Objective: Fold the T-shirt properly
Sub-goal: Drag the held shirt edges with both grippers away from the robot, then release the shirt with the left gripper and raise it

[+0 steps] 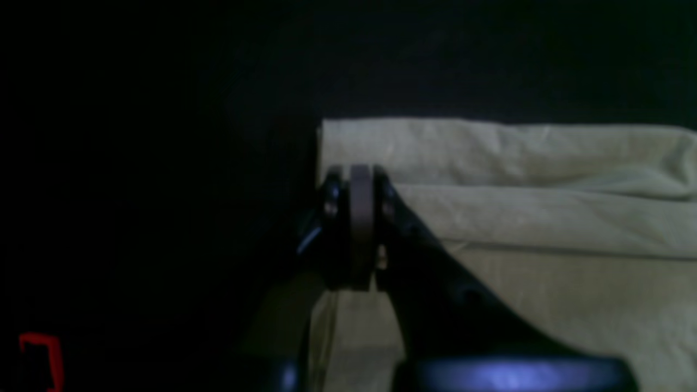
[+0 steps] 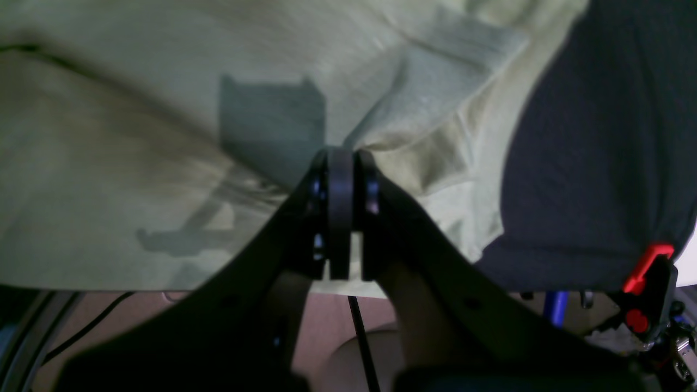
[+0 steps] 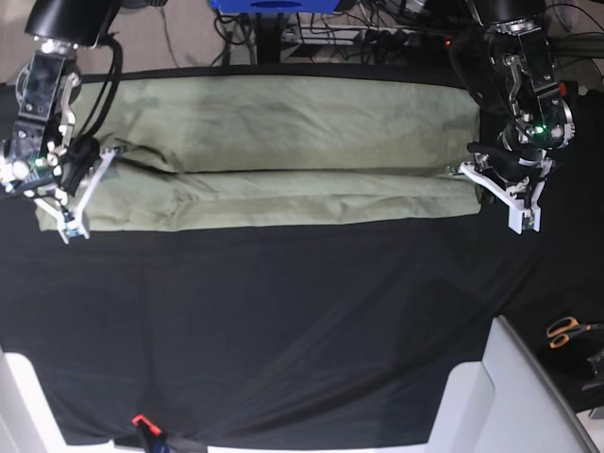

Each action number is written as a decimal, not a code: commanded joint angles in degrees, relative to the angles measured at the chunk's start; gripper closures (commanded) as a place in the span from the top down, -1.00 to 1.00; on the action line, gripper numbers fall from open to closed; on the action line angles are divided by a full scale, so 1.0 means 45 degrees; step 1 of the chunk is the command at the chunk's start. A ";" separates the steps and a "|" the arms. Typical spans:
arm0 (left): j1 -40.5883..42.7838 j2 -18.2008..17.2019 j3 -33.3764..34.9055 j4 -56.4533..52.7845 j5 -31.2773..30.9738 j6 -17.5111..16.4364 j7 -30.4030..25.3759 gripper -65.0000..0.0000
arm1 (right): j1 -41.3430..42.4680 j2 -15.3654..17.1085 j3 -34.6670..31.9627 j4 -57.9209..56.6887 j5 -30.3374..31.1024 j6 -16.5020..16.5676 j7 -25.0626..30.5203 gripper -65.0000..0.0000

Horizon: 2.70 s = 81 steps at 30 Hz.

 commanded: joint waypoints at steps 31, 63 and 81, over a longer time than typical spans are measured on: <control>0.0455 -0.0436 0.0654 0.0167 0.0009 0.0022 -0.0221 -1.00 | -0.1284 0.0034 0.0093 -0.0055 -0.0141 -0.0139 0.0523 -1.00; 0.0944 -0.0475 0.1143 -0.0361 0.0009 0.0022 -0.0241 -1.00 | -0.1363 -0.0885 0.1969 0.1664 -0.0121 -0.0139 0.0777 -0.25; 0.1237 -0.1237 0.1201 -0.0126 0.0029 0.0022 -0.0241 -0.87 | -0.1382 -0.0982 0.1988 0.1664 -0.0121 -0.0080 0.0777 -0.25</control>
